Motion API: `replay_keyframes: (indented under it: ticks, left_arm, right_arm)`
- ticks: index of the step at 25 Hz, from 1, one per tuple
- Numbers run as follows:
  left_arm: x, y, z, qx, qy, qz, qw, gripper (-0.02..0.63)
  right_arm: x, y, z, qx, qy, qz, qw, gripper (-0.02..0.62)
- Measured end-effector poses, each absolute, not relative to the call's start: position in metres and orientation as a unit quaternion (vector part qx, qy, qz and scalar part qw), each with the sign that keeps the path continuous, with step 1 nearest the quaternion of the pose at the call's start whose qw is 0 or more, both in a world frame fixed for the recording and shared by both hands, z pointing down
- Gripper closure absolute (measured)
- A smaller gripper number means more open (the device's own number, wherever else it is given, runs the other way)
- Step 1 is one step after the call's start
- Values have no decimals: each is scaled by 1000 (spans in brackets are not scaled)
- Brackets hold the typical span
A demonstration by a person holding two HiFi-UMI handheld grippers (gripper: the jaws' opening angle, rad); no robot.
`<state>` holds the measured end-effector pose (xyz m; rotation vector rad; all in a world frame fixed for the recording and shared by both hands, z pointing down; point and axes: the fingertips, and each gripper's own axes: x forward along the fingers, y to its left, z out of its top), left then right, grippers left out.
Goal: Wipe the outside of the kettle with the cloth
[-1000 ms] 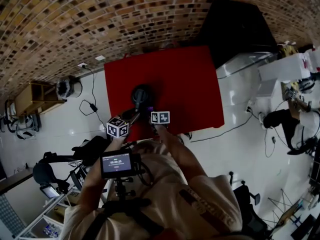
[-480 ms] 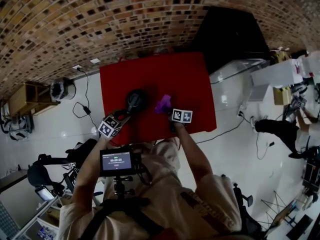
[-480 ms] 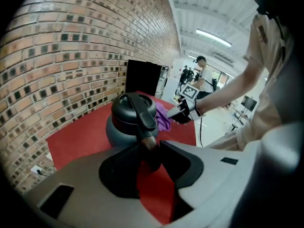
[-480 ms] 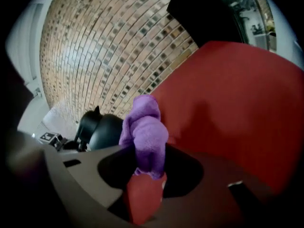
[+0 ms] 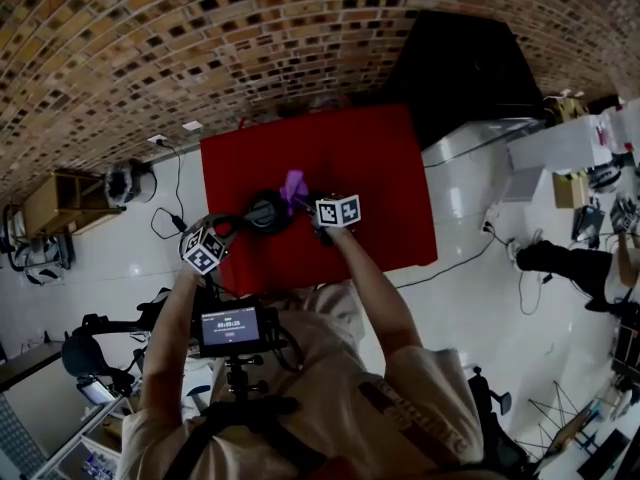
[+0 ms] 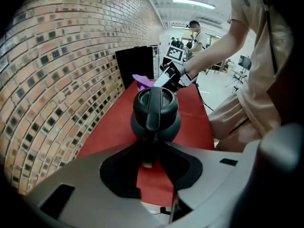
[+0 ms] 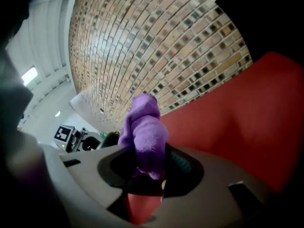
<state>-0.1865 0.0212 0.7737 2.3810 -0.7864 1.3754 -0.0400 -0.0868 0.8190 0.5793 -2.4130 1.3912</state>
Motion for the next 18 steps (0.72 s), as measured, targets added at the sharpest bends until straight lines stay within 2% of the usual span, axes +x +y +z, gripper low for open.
replay_keyframes:
  ticks: [3,8,10,12,15,17,18]
  left_arm:
    - [-184,22,774,819,-284,479,140,492]
    - [-184,20,774,813,-310,471,147,488]
    - [-185,20,774,812,-317,466,149,486]
    - [-185,20,774,812,-323,463,150,483]
    - [-184,20,773,811,-335,455,151,483]
    - [-185,20,773,812,-342,449,152,483]
    - [-185,20,773,812,-344,446,152,483]
  right_arm:
    - [-38,-79,870,216,-805,520,189,433]
    - [-23,-31,955,197,-775,452,395,435]
    - [-18,-24,956,183,-779,426,422,434]
    - [-9,-48,936,208,-796,427,374,434]
    - [-6,-108,869,240,-834,443,224,434]
    - [-21,-131,818,207,-857,450,143,434]
    - [-34,-133,803,179,-865,451,127,434]
